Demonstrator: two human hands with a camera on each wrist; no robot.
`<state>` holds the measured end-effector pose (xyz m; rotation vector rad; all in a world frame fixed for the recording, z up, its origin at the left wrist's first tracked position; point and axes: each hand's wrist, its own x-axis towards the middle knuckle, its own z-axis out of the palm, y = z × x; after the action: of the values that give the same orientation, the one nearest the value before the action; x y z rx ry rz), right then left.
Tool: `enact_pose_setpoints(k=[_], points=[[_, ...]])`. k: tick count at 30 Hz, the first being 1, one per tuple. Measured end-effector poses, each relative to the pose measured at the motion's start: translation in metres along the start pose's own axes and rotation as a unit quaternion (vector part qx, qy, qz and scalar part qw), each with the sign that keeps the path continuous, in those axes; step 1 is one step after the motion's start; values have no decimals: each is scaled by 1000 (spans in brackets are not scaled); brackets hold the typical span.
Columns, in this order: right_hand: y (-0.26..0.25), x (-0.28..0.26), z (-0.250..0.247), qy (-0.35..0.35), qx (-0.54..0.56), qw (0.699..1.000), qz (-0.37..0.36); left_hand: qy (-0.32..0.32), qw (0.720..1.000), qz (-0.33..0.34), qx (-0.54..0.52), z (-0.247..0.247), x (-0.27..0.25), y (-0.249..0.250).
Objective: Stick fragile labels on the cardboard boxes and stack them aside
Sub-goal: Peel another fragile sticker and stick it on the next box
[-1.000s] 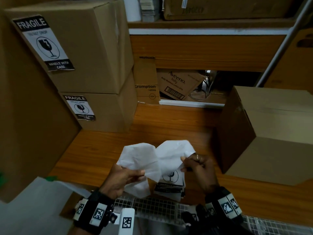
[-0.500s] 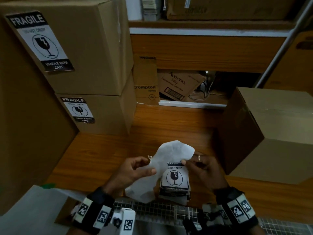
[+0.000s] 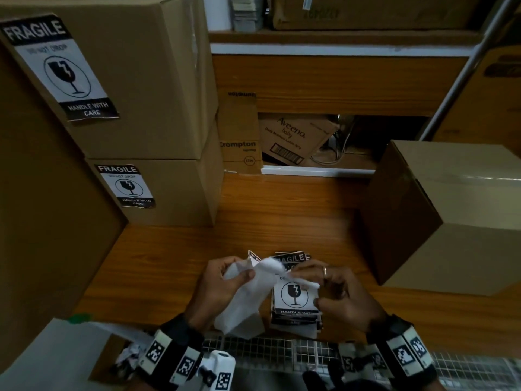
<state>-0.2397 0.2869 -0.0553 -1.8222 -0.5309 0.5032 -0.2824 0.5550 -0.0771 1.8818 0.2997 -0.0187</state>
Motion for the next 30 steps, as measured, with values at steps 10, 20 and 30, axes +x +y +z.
enact_pose_setpoints(k=[10,20,30], points=[[-14,13,15,138,38,985,-93,8,980,127,154,8,-4,2],[-10,1,23,124,-13,989,-73,19,986,127,104,9,-4,0],[-4,0,14,194,121,974,6,-25,992,111,48,6,-2,-9]])
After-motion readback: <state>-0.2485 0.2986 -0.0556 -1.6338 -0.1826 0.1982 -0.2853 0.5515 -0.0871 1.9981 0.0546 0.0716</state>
